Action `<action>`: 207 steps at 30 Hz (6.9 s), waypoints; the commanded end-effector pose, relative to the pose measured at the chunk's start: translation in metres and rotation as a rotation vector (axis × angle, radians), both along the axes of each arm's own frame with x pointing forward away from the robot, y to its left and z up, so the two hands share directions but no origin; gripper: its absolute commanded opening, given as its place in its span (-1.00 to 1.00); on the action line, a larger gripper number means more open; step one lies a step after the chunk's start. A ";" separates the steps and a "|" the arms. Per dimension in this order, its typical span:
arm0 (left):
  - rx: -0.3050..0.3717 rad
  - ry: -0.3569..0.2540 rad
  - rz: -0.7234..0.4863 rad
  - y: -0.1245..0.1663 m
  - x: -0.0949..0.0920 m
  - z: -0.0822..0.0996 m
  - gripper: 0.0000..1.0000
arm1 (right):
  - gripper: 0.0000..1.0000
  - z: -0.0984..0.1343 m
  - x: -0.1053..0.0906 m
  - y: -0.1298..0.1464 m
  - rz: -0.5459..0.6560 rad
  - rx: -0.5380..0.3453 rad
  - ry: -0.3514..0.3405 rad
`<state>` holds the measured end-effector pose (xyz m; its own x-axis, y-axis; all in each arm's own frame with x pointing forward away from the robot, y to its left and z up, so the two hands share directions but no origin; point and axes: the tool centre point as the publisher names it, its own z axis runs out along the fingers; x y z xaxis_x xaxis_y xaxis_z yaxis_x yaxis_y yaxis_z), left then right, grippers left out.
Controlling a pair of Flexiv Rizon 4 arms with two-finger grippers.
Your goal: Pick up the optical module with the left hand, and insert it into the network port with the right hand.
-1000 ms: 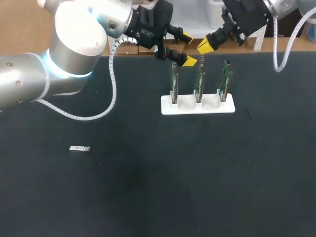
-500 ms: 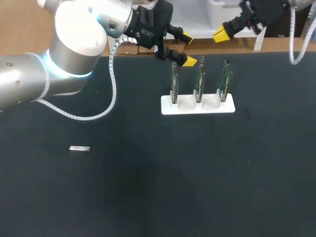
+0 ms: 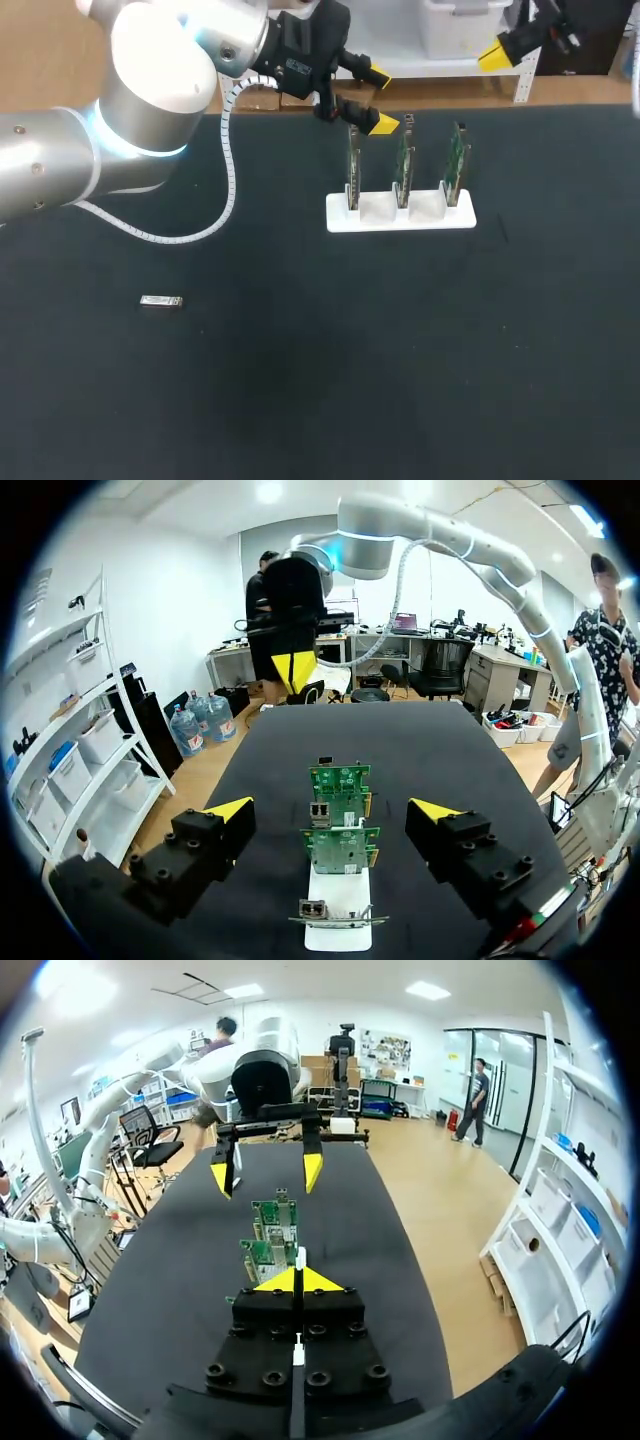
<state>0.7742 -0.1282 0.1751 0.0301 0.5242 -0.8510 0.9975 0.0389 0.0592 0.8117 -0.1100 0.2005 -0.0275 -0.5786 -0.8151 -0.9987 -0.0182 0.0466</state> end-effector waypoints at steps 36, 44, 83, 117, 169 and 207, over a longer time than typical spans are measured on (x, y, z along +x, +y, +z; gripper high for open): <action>0.008 0.004 0.001 -0.001 0.001 0.001 1.00 | -1.00 -0.012 -0.035 -0.021 0.020 -0.054 0.052; 0.008 0.004 0.001 -0.001 0.001 0.001 1.00 | -1.00 -0.014 -0.036 -0.020 0.030 -0.060 0.060; 0.008 0.004 0.001 -0.001 0.001 0.001 1.00 | 1.00 -0.017 -0.032 -0.020 -0.025 -0.089 0.058; 0.400 0.009 0.207 0.079 -0.065 0.045 1.00 | 1.00 -0.017 -0.032 -0.020 -0.025 -0.089 0.058; 0.858 0.251 0.200 0.189 -0.092 -0.034 1.00 | 1.00 -0.017 -0.032 -0.020 -0.025 -0.089 0.058; 1.172 0.327 0.106 0.296 -0.189 -0.114 1.00 | 1.00 -0.017 -0.032 -0.020 -0.025 -0.089 0.058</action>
